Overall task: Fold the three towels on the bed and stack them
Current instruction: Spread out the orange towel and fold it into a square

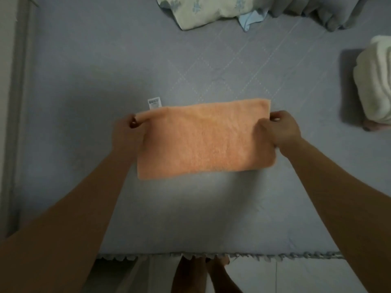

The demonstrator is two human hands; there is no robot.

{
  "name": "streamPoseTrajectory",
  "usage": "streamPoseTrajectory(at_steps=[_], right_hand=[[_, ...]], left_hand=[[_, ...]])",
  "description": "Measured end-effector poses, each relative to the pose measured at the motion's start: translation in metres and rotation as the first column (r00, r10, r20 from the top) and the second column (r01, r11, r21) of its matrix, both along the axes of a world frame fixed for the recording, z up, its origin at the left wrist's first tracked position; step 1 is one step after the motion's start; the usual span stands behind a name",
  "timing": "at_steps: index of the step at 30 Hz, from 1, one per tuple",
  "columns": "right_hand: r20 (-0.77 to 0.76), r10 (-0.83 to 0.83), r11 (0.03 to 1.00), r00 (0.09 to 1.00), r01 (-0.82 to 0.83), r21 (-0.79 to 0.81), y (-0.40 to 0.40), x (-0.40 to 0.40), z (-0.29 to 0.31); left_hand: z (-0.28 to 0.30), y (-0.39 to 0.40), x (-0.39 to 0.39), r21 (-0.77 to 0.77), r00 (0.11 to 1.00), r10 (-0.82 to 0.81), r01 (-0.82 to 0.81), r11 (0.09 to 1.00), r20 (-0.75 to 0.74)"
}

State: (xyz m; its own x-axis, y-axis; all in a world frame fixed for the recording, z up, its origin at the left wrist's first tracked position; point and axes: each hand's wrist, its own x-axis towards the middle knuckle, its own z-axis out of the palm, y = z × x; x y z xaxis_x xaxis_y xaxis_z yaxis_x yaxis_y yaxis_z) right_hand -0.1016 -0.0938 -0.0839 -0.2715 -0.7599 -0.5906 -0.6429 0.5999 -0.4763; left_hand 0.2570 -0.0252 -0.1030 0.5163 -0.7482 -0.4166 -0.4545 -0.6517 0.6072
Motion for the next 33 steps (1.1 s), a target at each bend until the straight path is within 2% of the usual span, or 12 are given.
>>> streamPoseTrajectory(at_steps=[7,9,11,13,17,19,22,24,28,30,32,33], right_hand=[[-0.048,-0.059,0.99,0.997,0.052,-0.134,0.009,-0.002,-0.006],[-0.166,-0.071,0.982,0.984,0.04,-0.184,0.009,0.008,-0.002],[-0.335,0.021,0.905,0.942,-0.16,-0.394,0.01,0.034,0.004],[-0.313,0.278,0.754,0.908,-0.408,-0.514,0.016,0.076,0.007],[-0.312,0.709,0.533,0.632,-0.77,-0.35,0.057,0.144,-0.022],[-0.411,0.752,0.459,0.515,-0.857,-0.235,0.067,0.128,-0.042],[-0.513,0.704,0.511,0.491,-0.852,-0.114,0.064,0.061,-0.06],[-0.536,0.657,0.584,0.53,-0.808,-0.083,0.058,0.026,-0.057],[-0.463,0.373,0.882,0.804,-0.463,-0.093,0.05,-0.006,-0.032],[-0.301,0.165,0.973,0.939,-0.206,-0.108,0.052,-0.007,-0.017],[-0.099,-0.05,0.995,0.994,0.058,0.076,0.052,0.002,-0.005],[-0.066,-0.07,0.98,0.995,0.081,0.182,0.051,0.006,-0.002]], left_hand=[[0.001,-0.024,0.007,-0.027,0.988,0.01,-0.006,1.0,0.155],[0.003,-0.024,0.003,-0.038,0.97,0.038,-0.03,0.999,0.239],[0.005,-0.025,-0.01,-0.196,0.932,-0.009,0.085,0.977,0.361],[0.004,-0.025,-0.035,-0.294,0.893,-0.167,0.307,0.905,0.417],[-0.022,0.001,-0.087,0.061,0.598,-0.681,0.731,0.68,0.423],[-0.037,0.017,-0.077,0.165,0.508,-0.732,0.759,0.63,0.455],[-0.045,0.021,-0.039,0.185,0.49,-0.701,0.736,0.651,0.518],[-0.04,0.017,-0.025,0.154,0.484,-0.712,0.762,0.629,0.509],[-0.011,-0.03,-0.023,0.183,0.518,-0.728,0.744,0.643,0.45],[-0.001,-0.065,-0.02,0.213,0.614,-0.74,0.712,0.669,0.273],[0.005,-0.088,-0.015,0.255,0.686,-0.724,0.689,0.678,0.072],[0.008,-0.093,-0.013,0.288,0.693,-0.72,0.685,0.669,0.023]])
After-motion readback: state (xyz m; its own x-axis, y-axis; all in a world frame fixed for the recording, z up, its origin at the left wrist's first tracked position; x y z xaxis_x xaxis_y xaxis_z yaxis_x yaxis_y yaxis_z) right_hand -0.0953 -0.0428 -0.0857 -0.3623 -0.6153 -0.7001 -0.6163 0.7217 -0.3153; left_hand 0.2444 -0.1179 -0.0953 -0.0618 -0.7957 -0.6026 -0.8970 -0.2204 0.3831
